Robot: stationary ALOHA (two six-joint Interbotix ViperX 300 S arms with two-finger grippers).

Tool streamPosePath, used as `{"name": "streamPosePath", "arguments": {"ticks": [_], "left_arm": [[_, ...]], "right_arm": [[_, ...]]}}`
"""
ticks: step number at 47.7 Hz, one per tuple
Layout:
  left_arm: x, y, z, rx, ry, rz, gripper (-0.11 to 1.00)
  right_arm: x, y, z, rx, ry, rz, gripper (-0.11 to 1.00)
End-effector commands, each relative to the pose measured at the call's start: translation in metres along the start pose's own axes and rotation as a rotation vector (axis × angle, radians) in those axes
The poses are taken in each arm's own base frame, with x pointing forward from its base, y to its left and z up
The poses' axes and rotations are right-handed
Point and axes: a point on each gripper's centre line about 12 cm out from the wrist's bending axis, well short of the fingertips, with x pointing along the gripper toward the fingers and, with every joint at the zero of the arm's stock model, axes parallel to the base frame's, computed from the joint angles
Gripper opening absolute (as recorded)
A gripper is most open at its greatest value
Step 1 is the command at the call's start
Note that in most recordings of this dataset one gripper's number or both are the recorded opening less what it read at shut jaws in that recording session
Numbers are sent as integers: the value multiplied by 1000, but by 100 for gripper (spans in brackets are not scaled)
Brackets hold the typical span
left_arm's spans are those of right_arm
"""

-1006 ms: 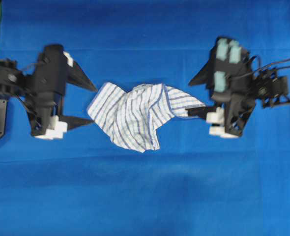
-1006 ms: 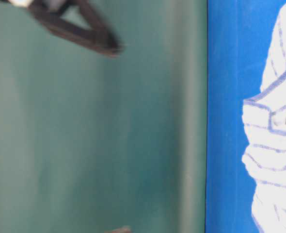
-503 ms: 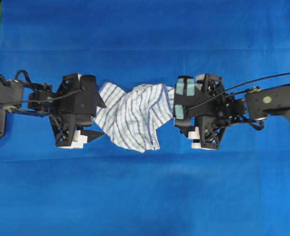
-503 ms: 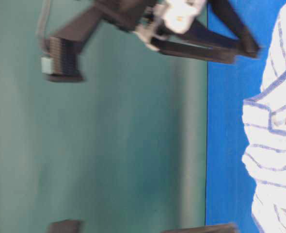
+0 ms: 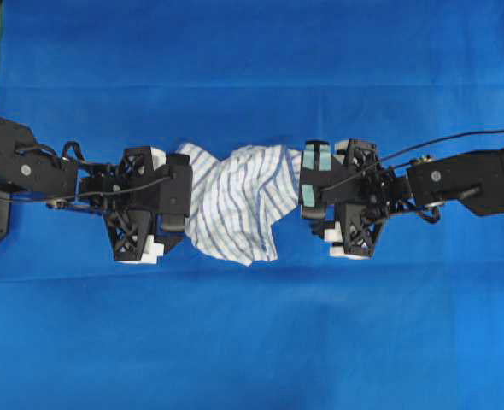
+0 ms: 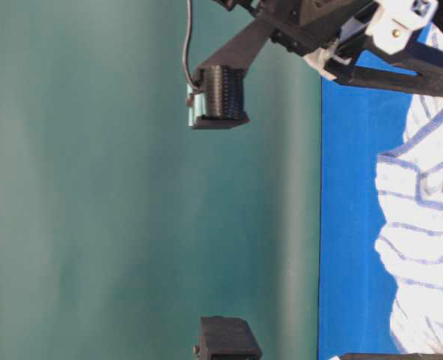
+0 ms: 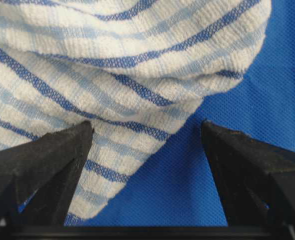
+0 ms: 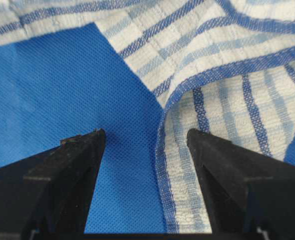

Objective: Lift the towel with both arms.

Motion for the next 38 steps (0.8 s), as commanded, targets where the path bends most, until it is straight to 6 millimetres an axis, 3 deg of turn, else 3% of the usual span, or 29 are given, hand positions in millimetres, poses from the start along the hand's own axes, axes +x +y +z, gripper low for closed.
{"name": "streamPosePath", "arguments": {"ticks": [1, 7, 11, 14, 19, 20, 26, 32, 38], "left_arm": [[-2, 0, 8, 0, -29, 0, 93], [-1, 0, 8, -2, -28, 1, 92], [-1, 2, 8, -7, -23, 4, 85], [-1, 2, 7, -4, -20, 3, 72], [-2, 2, 7, 1, -20, 3, 39], [-2, 2, 8, 1, -21, 4, 34], [-4, 2, 10, 4, -31, 5, 4], [-13, 2, 19, 0, -58, 5, 3], [-32, 3, 37, -6, -107, 5, 3]], "right_arm": [[-3, -1, 6, 5, -24, 3, 67], [-3, -3, 6, 5, -28, 1, 63], [-3, -7, 8, 14, -34, -4, 53], [-3, -9, 9, 20, -35, -8, 36], [-3, -13, 9, 28, -33, -15, 3], [-3, -12, 9, 27, -33, -14, 1], [-4, -12, 11, 27, -40, -14, 1], [-12, -12, 19, 34, -69, -11, 1], [-32, -13, 33, 38, -111, -17, 1]]}}
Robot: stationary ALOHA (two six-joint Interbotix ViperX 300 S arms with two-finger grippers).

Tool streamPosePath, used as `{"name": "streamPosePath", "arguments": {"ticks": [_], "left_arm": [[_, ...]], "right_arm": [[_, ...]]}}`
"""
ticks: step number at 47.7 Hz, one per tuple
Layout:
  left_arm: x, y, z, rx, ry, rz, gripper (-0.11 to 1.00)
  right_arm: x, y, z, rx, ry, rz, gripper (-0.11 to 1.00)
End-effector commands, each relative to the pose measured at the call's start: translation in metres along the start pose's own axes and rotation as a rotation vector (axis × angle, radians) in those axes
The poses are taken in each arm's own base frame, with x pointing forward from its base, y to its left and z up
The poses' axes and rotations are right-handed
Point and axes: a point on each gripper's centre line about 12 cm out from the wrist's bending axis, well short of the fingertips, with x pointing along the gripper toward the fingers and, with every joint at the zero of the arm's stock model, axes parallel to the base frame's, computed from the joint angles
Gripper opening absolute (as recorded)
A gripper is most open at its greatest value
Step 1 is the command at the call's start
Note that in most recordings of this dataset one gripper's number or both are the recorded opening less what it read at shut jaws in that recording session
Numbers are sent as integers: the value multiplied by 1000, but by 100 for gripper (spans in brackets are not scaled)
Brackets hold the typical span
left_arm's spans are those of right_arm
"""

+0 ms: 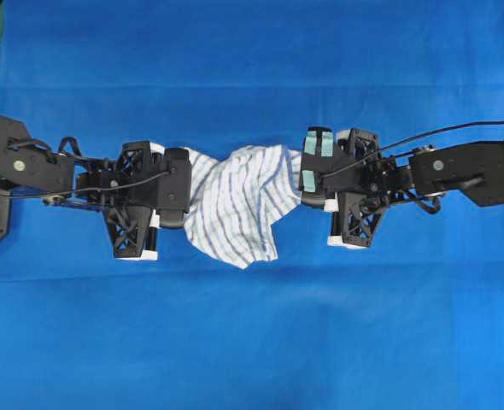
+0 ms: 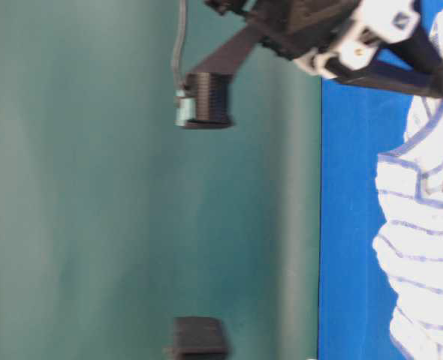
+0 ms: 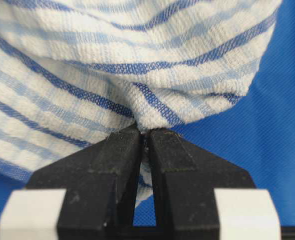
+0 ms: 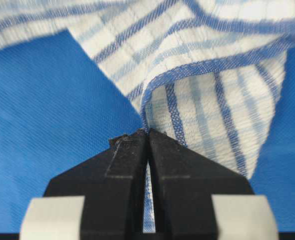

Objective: Lift the towel with both arms.

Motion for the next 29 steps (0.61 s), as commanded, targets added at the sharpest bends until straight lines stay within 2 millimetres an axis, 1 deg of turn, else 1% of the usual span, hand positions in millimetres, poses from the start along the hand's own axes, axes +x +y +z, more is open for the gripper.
{"name": "streamPosePath", "arguments": {"ticks": [1, 6, 7, 16, 21, 23, 24, 28, 29], "left_arm": [[-23, 0, 30, -3, -91, 0, 3], [-46, 1, 49, -10, -124, 0, 3], [-52, 2, 52, -14, -132, 1, 3], [-101, 8, 83, -73, -192, 8, 3], [-135, 13, 102, -109, -248, 15, 3], [-150, 15, 110, -114, -268, 19, 3], [-160, 16, 115, -114, -283, 22, 3], [-187, 19, 127, -117, -320, 29, 3], [-192, 20, 130, -118, -326, 32, 3]], "right_arm": [[-26, 0, 27, 12, -87, 0, 1], [-52, -2, 44, 15, -124, -15, 1], [-60, -2, 48, 17, -132, -19, 1], [-110, -4, 74, 24, -172, -53, 1], [-138, -5, 89, 34, -184, -75, 1], [-152, -5, 96, 38, -191, -83, 1], [-158, -6, 100, 42, -196, -87, 1], [-183, -5, 114, 44, -213, -100, 1], [-192, -6, 119, 41, -219, -106, 1]]}}
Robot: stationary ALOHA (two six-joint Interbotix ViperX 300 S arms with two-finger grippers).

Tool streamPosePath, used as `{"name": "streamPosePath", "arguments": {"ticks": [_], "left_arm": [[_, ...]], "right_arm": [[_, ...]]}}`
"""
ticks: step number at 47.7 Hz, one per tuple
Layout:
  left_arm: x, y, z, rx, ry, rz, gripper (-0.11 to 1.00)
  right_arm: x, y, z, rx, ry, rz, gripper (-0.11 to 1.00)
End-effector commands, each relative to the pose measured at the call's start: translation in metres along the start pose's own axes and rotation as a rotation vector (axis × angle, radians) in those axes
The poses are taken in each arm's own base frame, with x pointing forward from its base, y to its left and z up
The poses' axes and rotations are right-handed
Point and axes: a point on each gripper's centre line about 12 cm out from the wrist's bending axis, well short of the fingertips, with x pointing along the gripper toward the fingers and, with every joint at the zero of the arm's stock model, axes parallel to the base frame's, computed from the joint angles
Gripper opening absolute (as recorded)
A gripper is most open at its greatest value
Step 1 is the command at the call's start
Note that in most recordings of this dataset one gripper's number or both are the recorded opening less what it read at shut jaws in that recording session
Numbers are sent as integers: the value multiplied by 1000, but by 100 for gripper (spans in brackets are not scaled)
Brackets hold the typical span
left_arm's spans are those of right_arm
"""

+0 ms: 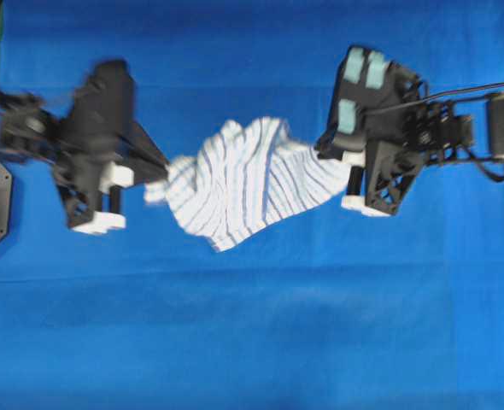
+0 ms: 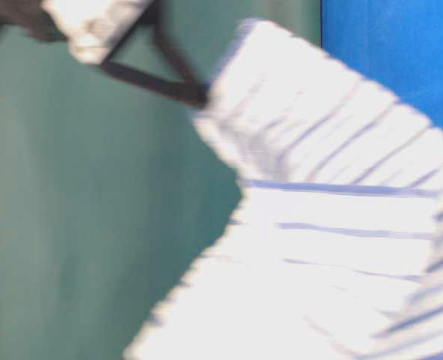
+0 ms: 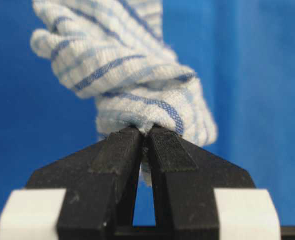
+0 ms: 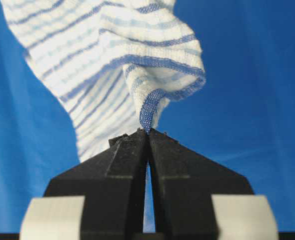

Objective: Lift the towel with both arms.

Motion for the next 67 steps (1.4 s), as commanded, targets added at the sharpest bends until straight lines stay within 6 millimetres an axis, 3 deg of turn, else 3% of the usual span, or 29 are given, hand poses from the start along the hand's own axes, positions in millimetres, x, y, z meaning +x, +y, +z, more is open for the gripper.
{"name": "streamPosePath", "arguments": {"ticks": [1, 16, 33, 67], "left_arm": [[-29, 2, 28, -2, -71, 9, 3], [-84, 7, 78, -7, -194, 29, 3], [-127, 4, 119, 6, -281, 29, 3], [-125, 3, 122, 72, -283, 34, 3]], "right_arm": [[-38, -2, 30, 5, -64, -5, 1], [-120, -12, 87, -28, -163, -32, 1], [-176, -14, 117, -4, -229, -24, 1], [-175, -6, 117, -78, -213, -7, 1]]}}
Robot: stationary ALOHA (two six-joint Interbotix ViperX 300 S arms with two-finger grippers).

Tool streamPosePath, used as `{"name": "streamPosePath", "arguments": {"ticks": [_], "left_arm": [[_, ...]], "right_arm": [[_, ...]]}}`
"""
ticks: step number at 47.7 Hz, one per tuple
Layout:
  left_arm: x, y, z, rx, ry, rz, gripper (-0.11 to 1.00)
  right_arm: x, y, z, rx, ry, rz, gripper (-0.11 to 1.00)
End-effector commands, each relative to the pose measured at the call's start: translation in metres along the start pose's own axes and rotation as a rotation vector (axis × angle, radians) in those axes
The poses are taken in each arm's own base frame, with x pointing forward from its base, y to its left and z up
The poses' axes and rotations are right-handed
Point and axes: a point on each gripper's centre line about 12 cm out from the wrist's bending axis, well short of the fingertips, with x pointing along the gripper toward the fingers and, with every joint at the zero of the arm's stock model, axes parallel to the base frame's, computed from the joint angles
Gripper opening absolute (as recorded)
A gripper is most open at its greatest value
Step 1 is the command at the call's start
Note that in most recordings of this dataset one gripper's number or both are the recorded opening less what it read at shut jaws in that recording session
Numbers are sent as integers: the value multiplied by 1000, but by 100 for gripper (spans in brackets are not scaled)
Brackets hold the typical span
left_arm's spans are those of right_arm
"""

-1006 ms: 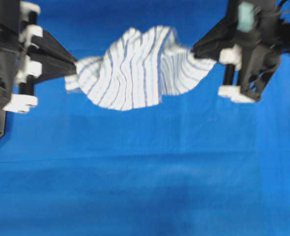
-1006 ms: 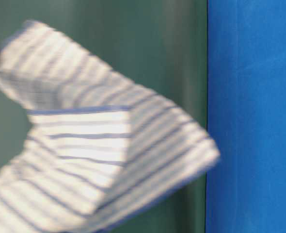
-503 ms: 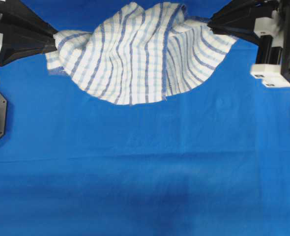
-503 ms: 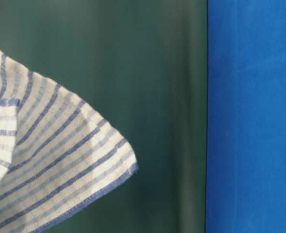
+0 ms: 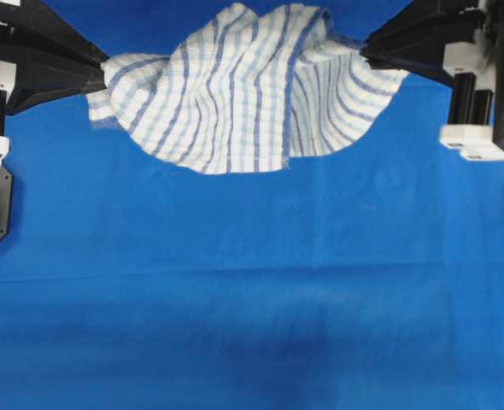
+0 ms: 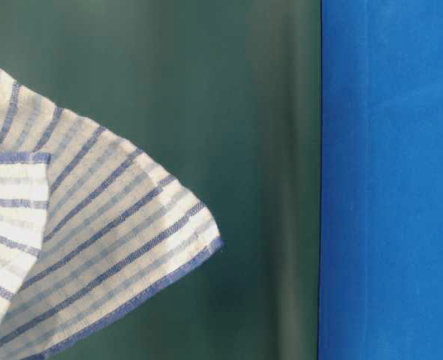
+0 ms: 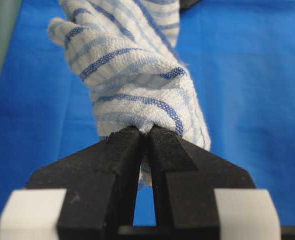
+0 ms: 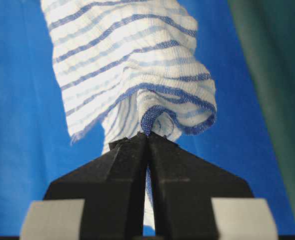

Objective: Lift the towel with both arms.

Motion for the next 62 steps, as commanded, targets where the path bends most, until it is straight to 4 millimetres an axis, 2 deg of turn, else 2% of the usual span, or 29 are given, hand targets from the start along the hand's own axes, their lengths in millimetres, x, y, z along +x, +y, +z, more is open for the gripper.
{"name": "streamPosePath", "arguments": {"ticks": [1, 3, 6, 10, 14, 16, 18, 21, 28, 33, 39, 50, 62], "left_arm": [[-9, 0, 11, 1, -43, 0, 3], [-9, -1, 10, 2, -45, -3, 4], [-11, -1, 10, -7, -46, -3, 16], [-12, -1, 8, -16, -46, -4, 41], [-12, -1, 4, -25, -45, -5, 67], [-12, -1, 2, -27, -43, -5, 78], [-12, -1, 0, -27, -42, -5, 86], [-14, -2, -1, -27, -43, -8, 94], [-15, -2, -3, -28, -51, -9, 94], [-8, -4, -14, -29, -28, -13, 94], [13, -6, -43, -32, 30, -18, 94], [38, -12, -87, -27, 72, -33, 94], [58, -18, -128, -20, 60, -50, 94]], "right_arm": [[-8, -1, 7, 1, -34, 7, 1], [-9, -1, 7, 1, -36, 6, 2], [-8, -1, 7, 0, -33, 2, 19], [-9, -3, 7, -6, -34, -13, 44], [-7, -4, 5, -7, -29, -24, 65], [-6, -4, 5, -8, -26, -24, 69], [-5, -4, 4, -8, -25, -25, 67], [-5, -4, 3, -8, -22, -24, 65], [1, -2, -2, -9, 0, -26, 67], [10, -1, -12, -16, 33, -27, 67], [31, 5, -32, -12, 85, -24, 67], [72, 16, -73, 21, 119, -2, 67], [100, 26, -105, 22, 101, 38, 67]]}}
